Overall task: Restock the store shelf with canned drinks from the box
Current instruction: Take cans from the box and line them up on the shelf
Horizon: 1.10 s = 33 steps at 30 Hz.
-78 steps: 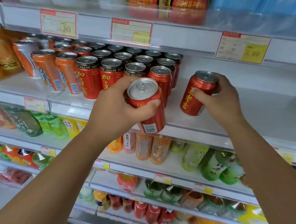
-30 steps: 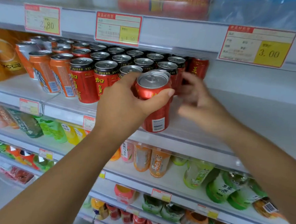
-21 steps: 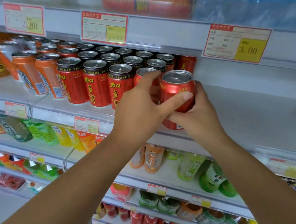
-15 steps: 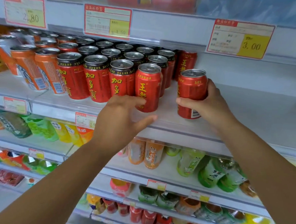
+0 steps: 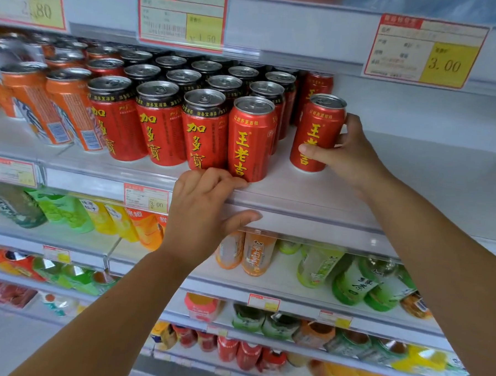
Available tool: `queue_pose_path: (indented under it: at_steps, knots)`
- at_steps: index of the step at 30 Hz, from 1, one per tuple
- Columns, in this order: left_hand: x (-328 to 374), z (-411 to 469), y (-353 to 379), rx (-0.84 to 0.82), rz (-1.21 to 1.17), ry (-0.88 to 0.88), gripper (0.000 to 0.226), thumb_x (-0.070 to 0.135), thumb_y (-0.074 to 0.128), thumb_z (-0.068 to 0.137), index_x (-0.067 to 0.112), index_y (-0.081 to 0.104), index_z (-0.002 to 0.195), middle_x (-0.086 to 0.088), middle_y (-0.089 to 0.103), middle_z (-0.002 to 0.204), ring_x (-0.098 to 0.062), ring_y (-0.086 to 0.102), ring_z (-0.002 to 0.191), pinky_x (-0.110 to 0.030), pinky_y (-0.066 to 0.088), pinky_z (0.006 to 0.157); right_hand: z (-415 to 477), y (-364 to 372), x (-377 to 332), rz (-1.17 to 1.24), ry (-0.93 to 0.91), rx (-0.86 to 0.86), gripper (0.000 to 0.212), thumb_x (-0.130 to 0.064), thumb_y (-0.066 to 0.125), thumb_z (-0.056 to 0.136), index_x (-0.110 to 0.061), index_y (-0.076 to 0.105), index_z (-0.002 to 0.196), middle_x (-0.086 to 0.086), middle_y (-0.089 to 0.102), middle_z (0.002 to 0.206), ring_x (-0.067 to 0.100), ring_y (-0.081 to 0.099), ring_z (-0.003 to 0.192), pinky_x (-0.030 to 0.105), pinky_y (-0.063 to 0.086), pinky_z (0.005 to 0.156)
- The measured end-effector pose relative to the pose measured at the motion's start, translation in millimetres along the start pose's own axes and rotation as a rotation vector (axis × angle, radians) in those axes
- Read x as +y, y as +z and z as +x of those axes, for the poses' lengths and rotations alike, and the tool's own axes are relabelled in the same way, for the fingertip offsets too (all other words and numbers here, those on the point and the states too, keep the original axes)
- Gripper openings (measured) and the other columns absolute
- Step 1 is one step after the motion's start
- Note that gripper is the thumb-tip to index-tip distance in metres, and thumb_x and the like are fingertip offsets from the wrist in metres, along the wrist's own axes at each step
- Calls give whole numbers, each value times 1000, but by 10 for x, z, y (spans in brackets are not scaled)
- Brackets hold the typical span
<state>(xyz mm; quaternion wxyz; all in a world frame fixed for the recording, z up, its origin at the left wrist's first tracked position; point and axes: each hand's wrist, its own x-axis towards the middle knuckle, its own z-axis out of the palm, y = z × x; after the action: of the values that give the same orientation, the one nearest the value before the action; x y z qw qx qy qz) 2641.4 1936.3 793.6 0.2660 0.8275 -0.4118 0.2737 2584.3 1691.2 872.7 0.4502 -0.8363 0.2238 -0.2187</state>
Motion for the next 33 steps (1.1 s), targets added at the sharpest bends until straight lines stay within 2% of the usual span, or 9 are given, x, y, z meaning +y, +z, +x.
queue_pose_path:
  at_steps: [3,6,10,20,23,25,27,30,33]
  knots:
    - [-2,-5,1,14,-4,-1,56,68,53,82,24,68,112,4,59,101,-20,51,98,-26,25,90,130,-21,-38,-31,25,-23,82,-31,83,72,-23,37,139,4,56,128,19,57,112,39,45,100]
    - [4,-4,0,21,3,-1,56,69,52,82,24,68,112,5,56,96,-20,50,95,-27,27,89,258,0,-41,-42,22,16,72,-26,81,75,-12,41,133,7,56,127,19,56,110,38,47,98]
    - [14,-2,-8,20,9,-6,56,69,52,82,24,68,111,4,56,94,-20,50,94,-28,28,88,406,68,11,-61,10,68,64,-30,79,77,-11,44,127,6,58,121,20,59,106,37,48,95]
    - [-3,9,4,33,23,15,54,68,55,80,24,69,108,3,54,92,-21,50,92,-26,26,86,587,172,82,-76,14,95,69,-38,70,85,-17,37,142,9,59,133,23,58,119,30,41,96]
    - [-8,10,1,27,15,21,54,67,56,80,23,69,109,3,54,92,-20,49,92,-25,25,86,542,158,80,-89,77,77,83,-39,71,84,-15,26,149,11,48,144,26,48,130,33,37,104]
    - [4,19,-16,3,-29,16,54,66,58,79,25,68,111,4,56,95,-19,51,95,-24,25,89,431,104,11,-65,107,150,88,-41,71,83,-15,21,151,12,40,149,27,42,134,34,36,107]
    - [5,14,-93,7,-104,-2,51,59,64,79,25,66,116,5,59,104,-19,54,102,-27,30,94,247,47,-128,-25,38,252,78,-41,69,83,-18,29,147,9,46,141,21,50,125,29,43,100]
    - [-93,-142,-376,128,-124,-13,41,39,71,83,14,67,115,-4,62,117,-26,54,109,-28,34,98,-240,66,-398,91,-206,369,46,-33,63,82,-25,48,125,-4,60,103,7,58,93,27,50,82]
    - [-375,-633,-646,202,-78,-108,26,26,65,88,10,69,108,-5,66,111,-27,57,103,-26,36,95,-903,295,-514,237,-380,258,28,-25,58,82,-25,52,110,-9,57,85,11,57,83,34,52,80]
